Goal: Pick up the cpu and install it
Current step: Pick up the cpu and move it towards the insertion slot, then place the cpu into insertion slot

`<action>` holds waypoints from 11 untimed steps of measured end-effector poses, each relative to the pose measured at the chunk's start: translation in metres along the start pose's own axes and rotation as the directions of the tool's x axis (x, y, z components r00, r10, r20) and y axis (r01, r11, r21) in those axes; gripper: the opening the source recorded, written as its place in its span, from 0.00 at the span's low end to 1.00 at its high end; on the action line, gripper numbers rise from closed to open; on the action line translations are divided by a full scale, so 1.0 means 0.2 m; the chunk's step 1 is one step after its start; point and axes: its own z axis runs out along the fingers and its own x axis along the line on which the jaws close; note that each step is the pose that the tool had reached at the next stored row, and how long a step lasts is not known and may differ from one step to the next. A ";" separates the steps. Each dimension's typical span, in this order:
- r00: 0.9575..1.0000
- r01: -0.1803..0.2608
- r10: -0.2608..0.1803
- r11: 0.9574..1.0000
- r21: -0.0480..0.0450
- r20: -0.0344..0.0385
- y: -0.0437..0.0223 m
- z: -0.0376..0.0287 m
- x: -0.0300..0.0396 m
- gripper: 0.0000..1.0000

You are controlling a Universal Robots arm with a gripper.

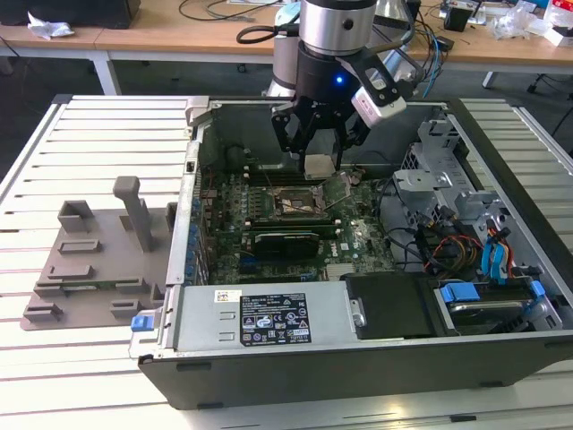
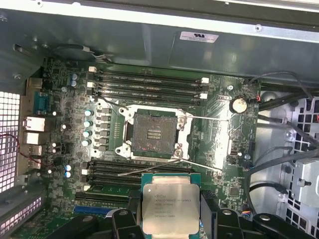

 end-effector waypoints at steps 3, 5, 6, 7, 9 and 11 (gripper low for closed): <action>1.000 0.000 0.000 1.000 0.000 0.000 0.000 0.001 0.000 0.55; 1.000 0.000 0.000 1.000 0.000 0.000 0.000 0.001 0.000 0.55; 1.000 0.000 0.000 1.000 0.000 0.000 0.000 0.001 0.000 0.55; 1.000 0.000 0.000 1.000 0.000 0.000 0.000 0.001 0.000 0.55; 1.000 0.000 0.000 1.000 0.000 0.000 0.000 0.001 0.000 0.55; 1.000 0.000 0.000 1.000 0.000 0.000 0.000 0.001 0.000 0.55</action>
